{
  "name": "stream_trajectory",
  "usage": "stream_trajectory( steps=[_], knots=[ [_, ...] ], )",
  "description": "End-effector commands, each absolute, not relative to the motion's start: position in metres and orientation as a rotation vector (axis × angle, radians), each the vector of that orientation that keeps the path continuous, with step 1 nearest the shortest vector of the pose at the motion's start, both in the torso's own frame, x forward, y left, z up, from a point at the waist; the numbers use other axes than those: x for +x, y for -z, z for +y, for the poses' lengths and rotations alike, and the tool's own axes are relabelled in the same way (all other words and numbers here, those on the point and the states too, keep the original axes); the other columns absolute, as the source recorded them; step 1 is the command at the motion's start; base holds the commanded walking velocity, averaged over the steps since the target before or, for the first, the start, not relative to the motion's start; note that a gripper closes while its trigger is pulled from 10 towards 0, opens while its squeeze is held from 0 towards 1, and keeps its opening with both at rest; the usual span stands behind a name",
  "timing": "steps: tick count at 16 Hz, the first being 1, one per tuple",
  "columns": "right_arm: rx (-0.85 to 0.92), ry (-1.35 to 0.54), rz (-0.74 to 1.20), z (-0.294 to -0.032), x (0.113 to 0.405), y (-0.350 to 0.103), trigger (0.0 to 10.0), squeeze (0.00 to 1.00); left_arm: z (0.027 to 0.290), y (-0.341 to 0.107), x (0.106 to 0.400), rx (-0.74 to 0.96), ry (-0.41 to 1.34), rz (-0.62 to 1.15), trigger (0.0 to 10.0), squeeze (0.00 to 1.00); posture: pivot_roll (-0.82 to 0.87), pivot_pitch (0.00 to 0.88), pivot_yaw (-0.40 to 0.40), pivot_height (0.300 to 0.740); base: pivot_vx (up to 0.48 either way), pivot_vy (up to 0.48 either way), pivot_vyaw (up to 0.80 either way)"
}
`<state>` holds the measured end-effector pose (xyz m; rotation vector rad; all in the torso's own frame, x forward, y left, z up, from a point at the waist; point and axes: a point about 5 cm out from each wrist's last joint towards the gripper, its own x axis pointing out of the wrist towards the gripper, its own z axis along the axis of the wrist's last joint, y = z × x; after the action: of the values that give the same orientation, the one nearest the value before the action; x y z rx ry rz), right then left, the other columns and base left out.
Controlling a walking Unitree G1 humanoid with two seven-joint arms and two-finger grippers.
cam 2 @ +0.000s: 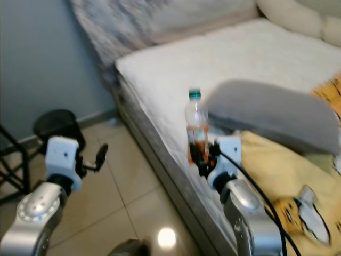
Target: Clean up the room
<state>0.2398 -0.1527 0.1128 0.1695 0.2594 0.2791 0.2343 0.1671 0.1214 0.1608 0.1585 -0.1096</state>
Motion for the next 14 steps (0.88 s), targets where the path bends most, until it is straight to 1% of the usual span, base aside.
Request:
stream_trajectory(
  steps=[1,2,4,6,7,10,11,14],
  knots=[
    [0.190,-0.291,0.261,-0.152,0.240,-0.111,10.0,0.00,0.173,-0.123,0.237,0.168,0.078,0.149,10.0,0.00,-0.05,0.018,0.012,0.740,0.000,0.000,0.80],
    [0.191,-0.294,0.264,-0.152,0.240,-0.108,10.0,0.00,0.173,-0.122,0.236,0.174,0.090,0.153,10.0,0.00,-0.04,0.004,0.019,0.740,0.000,0.000,0.80],
    [0.201,-0.282,0.267,-0.152,0.241,-0.108,10.0,0.00,0.176,-0.124,0.235,0.180,0.090,0.153,10.0,0.00,-0.04,0.003,0.037,0.740,0.000,0.000,0.80],
    [0.219,-0.263,0.293,-0.153,0.237,-0.100,10.0,0.00,0.178,-0.123,0.234,0.159,0.089,0.147,10.0,0.00,-0.06,0.015,0.029,0.740,0.000,0.000,0.80],
    [0.200,-0.259,0.301,-0.154,0.234,-0.100,10.0,0.00,0.180,-0.119,0.230,0.149,0.051,0.162,10.0,0.00,-0.07,0.013,0.033,0.740,0.000,0.000,0.80],
    [0.189,-0.240,0.282,-0.158,0.238,-0.106,10.0,0.00,0.172,-0.119,0.230,0.135,0.081,0.160,10.0,0.00,-0.05,0.018,0.038,0.740,0.271,0.000,0.80],
    [0.181,-0.247,0.279,-0.156,0.238,-0.107,10.0,0.00,0.172,-0.120,0.231,0.138,0.087,0.158,10.0,0.00,-0.05,0.016,0.039,0.740,0.277,0.000,0.44],
    [0.155,-0.221,0.280,-0.154,0.238,-0.106,10.0,0.00,0.177,-0.123,0.234,0.143,0.089,0.151,10.0,0.00,-0.06,0.014,0.038,0.740,0.288,0.000,0.00]
  ],
)
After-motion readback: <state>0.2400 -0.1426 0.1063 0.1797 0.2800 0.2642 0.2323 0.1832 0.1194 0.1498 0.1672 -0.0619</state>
